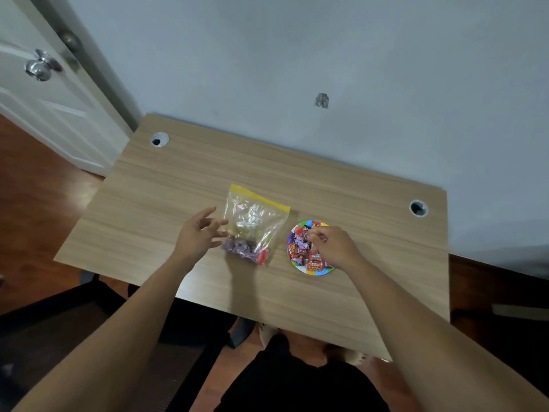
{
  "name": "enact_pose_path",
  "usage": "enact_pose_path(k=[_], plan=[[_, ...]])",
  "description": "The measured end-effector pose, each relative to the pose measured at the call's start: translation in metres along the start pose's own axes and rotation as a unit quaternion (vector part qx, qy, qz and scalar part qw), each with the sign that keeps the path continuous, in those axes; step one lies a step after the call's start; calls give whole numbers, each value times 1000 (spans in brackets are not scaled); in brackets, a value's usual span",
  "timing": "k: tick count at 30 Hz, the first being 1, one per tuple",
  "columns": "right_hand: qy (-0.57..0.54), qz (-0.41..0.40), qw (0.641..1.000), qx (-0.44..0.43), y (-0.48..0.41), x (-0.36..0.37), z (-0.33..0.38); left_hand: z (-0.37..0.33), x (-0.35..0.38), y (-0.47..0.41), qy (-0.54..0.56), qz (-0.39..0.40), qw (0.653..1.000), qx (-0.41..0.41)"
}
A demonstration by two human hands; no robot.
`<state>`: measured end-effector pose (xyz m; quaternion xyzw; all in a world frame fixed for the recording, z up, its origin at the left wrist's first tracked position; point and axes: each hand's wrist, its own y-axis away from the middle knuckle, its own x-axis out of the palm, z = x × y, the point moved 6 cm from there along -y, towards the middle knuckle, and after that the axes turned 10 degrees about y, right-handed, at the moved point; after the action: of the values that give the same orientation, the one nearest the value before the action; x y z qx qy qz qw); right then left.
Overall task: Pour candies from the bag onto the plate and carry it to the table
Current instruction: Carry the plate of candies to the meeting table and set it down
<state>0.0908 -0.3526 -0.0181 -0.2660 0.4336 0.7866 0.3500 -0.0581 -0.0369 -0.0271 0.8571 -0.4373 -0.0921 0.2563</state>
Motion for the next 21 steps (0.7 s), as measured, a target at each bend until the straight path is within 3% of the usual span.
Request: enact_pose_path(k=[13, 21], plan=[[4, -20, 991, 130, -16, -14, -125, 63, 111, -9, -118, 84, 982, -124], [-33, 10, 986, 166, -28, 13, -158, 105, 155, -7, -236, 73, 958, -144]])
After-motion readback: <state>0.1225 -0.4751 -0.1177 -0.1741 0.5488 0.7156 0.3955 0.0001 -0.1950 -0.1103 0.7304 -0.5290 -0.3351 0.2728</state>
